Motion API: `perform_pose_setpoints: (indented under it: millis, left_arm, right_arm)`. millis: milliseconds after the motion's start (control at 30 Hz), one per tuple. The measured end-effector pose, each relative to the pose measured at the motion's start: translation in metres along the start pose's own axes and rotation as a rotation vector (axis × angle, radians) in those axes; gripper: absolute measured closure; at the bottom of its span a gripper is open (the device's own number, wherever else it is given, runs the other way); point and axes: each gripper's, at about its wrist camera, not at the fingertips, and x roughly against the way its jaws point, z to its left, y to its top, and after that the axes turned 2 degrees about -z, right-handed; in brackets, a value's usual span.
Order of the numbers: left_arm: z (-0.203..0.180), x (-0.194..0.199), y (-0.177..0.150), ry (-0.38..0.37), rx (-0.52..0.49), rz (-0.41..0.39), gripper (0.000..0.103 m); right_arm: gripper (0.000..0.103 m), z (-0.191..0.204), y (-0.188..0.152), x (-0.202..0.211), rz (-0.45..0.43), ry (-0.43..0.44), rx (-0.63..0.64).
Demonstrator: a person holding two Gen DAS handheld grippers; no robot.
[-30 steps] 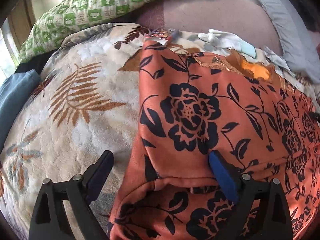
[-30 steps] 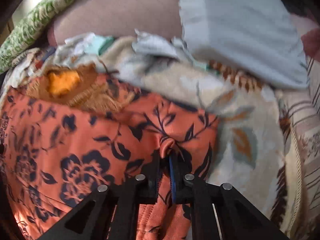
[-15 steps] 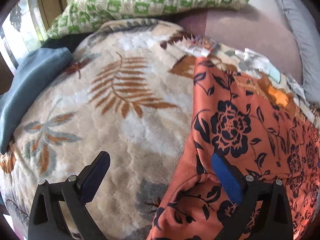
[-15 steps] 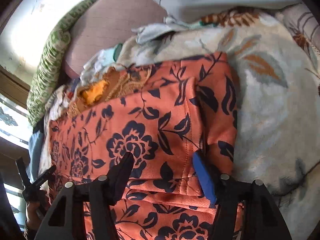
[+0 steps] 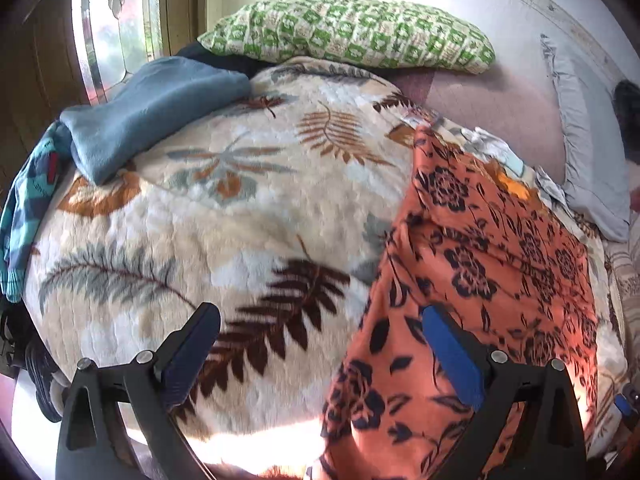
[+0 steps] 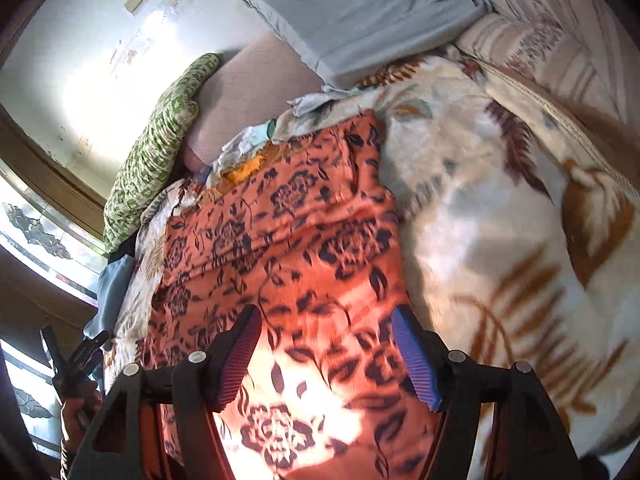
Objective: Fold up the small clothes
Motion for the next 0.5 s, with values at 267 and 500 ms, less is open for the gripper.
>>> perform_pose_setpoints:
  millis: [267,500]
  left_arm:
    - [-0.005,0.018,-0.070,-0.054,-0.091,0.086,0.002]
    - [-0.002,0.016,-0.085,-0.078,-0.046,0.137,0.002]
  right_arm:
    - [0.032,-0.047,-0.067,0.038,0.101,-0.069,-0.034]
    - [0.032,-0.049,-0.086,0.046,0.115,-0.061,-0.029]
